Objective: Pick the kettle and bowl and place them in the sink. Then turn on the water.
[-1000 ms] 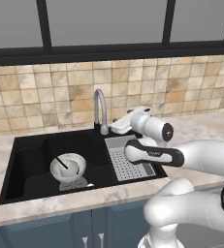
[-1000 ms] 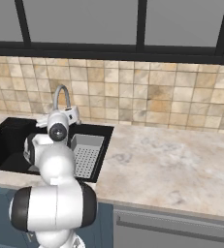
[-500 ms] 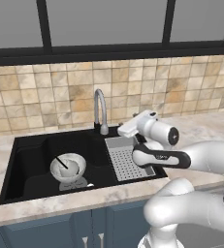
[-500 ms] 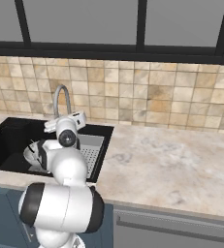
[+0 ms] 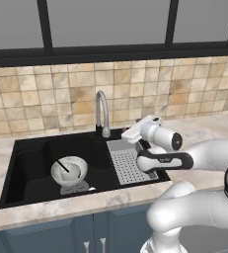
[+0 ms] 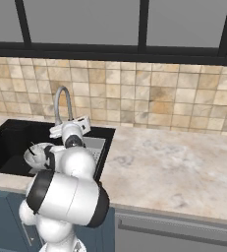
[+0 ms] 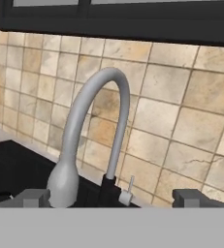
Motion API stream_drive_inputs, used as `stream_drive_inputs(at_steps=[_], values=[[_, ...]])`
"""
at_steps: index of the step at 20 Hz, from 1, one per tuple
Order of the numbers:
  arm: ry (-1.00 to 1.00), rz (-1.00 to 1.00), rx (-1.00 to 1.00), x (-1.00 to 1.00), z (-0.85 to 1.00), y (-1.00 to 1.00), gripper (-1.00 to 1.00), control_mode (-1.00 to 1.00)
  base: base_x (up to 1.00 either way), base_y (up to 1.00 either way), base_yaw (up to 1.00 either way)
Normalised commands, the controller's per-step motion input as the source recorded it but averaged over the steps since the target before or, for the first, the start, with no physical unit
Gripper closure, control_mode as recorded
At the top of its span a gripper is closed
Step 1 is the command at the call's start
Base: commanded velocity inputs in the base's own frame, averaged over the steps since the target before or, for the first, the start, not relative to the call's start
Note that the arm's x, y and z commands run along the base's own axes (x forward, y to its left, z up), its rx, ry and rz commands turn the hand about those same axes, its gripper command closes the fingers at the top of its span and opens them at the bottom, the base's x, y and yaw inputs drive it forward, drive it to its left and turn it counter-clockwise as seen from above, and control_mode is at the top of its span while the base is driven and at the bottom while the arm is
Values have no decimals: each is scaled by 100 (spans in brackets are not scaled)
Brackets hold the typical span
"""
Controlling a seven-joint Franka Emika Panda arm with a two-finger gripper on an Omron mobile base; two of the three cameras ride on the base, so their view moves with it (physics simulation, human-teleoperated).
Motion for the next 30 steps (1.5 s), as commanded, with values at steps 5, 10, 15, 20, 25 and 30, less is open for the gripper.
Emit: stream_drive_inputs(at_steps=[5, 10, 15, 20, 25, 30], values=[[-3, 0, 0, 7, -29, -1, -100, -100, 0, 0, 0], [-4, 0, 0, 10, -29, 0, -100, -100, 0, 0, 0], [-5, 0, 0, 12, -28, 0, -100, -100, 0, 0, 0], [-3, 0, 0, 19, -25, 0, -100, -100, 0, 0, 0], [-1, 0, 0, 15, -20, 0, -100, -100, 0, 0, 0], [-1, 0, 0, 11, -17, 0, -100, -100, 0, 0, 0]])
